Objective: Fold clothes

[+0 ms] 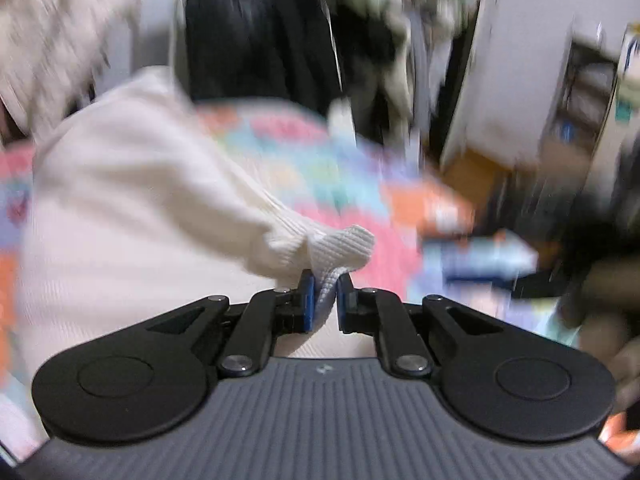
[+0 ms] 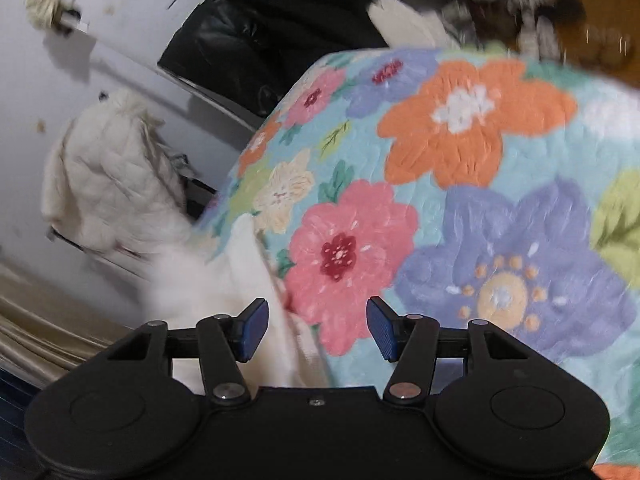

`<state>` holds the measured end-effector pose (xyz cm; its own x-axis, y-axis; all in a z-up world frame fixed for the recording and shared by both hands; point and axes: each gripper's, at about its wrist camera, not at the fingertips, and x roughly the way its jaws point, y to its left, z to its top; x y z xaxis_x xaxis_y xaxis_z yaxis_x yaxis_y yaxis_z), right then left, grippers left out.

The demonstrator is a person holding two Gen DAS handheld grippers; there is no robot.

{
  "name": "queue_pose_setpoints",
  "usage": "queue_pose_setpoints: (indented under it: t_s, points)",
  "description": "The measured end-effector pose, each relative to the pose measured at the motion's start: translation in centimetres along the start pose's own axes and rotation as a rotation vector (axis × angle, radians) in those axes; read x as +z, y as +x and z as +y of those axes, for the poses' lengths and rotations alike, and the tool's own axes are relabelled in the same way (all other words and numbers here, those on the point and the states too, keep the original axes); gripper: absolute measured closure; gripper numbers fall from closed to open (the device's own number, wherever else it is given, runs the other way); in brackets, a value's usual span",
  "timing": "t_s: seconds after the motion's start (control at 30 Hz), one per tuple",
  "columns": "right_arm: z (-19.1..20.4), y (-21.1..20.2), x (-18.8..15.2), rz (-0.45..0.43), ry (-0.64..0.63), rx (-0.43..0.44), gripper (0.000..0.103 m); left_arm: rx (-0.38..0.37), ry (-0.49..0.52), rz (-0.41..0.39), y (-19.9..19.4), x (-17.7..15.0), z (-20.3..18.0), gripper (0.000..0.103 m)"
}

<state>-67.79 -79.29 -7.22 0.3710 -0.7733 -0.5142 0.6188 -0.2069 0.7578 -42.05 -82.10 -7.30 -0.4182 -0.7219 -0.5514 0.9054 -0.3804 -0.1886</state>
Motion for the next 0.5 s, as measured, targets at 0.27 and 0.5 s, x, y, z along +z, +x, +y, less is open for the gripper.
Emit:
queue_pose_setpoints:
  t_s: [0.27,0.5]
  points:
    - [2.6,2.4,-1.0,0.067,-0.036,0.099,0.043,-0.015,-0.121,-0.04,-1.5,-2.2,1.3,0.093]
    - [2.2,3.4,-1.4,0.067,0.007,0.139,0.043,-0.095,-0.092,-0.105,-4.3,-0.5,-0.3,0.093]
